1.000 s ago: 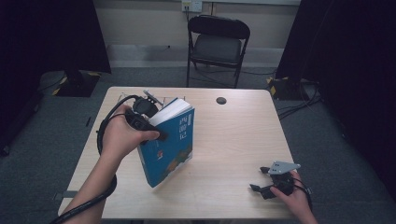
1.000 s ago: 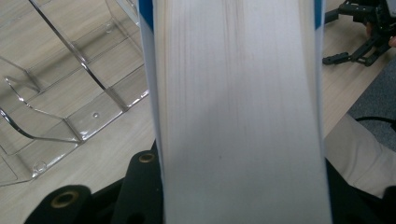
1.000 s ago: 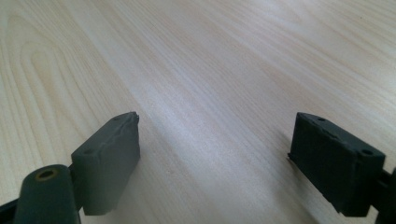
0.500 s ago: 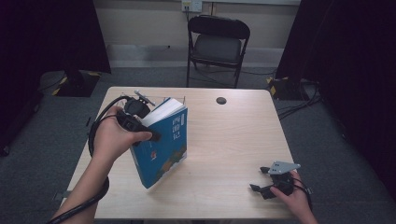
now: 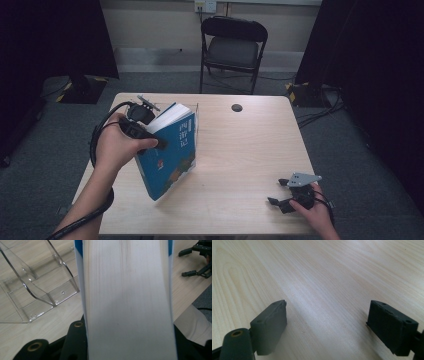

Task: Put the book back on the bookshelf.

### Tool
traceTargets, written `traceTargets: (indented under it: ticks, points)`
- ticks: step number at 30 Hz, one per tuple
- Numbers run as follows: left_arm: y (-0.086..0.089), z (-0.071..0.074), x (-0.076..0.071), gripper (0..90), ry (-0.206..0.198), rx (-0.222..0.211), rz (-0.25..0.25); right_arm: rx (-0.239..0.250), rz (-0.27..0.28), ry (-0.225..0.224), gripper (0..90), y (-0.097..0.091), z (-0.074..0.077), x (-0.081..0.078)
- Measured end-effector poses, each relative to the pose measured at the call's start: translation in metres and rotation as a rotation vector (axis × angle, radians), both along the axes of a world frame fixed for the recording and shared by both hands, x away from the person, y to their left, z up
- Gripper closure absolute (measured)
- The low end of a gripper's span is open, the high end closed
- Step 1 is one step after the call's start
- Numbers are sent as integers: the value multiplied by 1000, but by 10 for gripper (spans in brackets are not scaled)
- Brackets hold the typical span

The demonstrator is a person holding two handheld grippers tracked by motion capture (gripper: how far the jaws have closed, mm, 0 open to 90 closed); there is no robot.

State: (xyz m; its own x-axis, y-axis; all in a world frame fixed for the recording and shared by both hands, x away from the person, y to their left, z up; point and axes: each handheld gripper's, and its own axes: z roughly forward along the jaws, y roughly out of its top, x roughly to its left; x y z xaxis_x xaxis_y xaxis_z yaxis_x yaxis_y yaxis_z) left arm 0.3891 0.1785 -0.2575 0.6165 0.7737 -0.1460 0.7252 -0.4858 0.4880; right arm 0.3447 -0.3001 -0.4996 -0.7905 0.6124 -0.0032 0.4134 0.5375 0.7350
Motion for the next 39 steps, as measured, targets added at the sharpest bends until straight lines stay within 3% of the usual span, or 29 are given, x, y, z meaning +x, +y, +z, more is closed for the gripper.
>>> traceTargets:
  ticks: [10,25,32,39]
  points:
    - [-1,-4,6,619,3,4,46,0,0,-1,152,0,0,0]
    - [-3,-2,14,619,-12,14,110,0,0,-1,151,0,0,0]
    - [-3,-1,19,619,-15,4,163,0,0,0,152,0,0,0]
    - [-8,1,24,619,-17,10,180,0,0,-1,152,0,0,0]
